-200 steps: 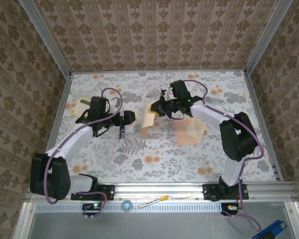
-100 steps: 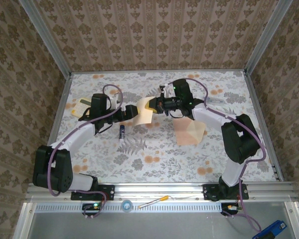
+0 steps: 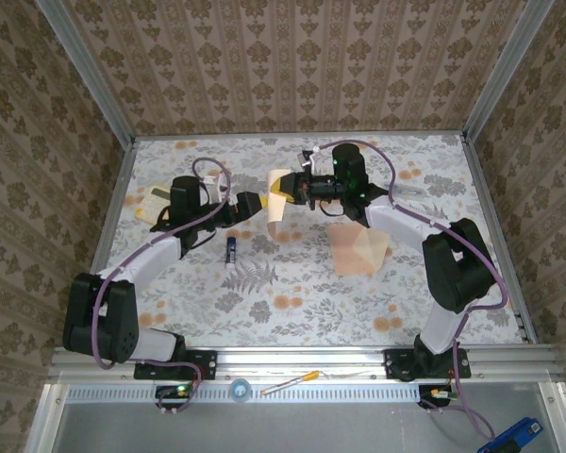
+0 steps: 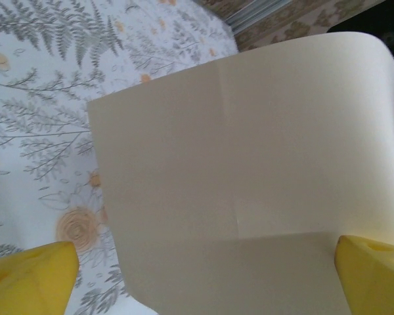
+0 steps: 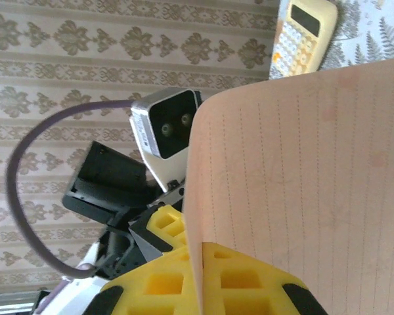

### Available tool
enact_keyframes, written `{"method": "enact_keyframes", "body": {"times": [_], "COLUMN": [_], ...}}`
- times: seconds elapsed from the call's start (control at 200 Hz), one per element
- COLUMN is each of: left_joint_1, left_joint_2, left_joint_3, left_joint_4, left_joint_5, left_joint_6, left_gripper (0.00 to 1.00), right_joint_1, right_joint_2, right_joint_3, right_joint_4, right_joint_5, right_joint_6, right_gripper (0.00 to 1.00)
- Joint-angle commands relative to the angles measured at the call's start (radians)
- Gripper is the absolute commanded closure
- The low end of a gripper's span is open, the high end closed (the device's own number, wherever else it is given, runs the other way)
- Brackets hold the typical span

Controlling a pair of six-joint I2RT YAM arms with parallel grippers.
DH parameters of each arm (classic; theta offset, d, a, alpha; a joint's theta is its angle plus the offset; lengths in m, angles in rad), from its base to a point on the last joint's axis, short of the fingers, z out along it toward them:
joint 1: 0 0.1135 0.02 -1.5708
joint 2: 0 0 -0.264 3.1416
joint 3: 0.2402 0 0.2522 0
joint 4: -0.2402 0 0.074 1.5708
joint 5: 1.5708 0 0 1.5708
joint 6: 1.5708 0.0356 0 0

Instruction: Place the letter into the envelope and seal it

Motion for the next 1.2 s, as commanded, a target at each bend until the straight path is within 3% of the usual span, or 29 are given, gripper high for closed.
{"method": "enact_keyframes", "body": {"times": [0.0, 0.29, 0.82, 1.195], "left_joint_1": [0.009, 0.068, 0.106, 0.088], "left_joint_2": [0.007, 0.013, -0.01, 0.065], "left_joint_3": [-0.005, -0.055, -0.064, -0.072], "left_joint_4": [0.136, 0.48, 0.404, 0.763], "left_joint_5": [0.078, 0.174, 0.201, 0.196], "left_joint_6": [-0.081, -0.337, -0.295, -0.571], "left_gripper": [0.0, 0.0, 0.0, 0.0], "right_joint_1": [0.006, 0.006, 0.006, 0.012], "right_joint_2": [0.013, 0.008, 0.022, 0.088], "right_joint_3": [0.027, 0.051, 0.073, 0.032], "right_joint_4": [0.112, 0.124, 0.282, 0.468], "right_joint_5": [-0.018, -0.019, -0.026, 0.012], "right_joint_6": [0.068, 0.082, 0.198, 0.307], "right_gripper": [1.0, 1.0, 1.0, 1.0]}}
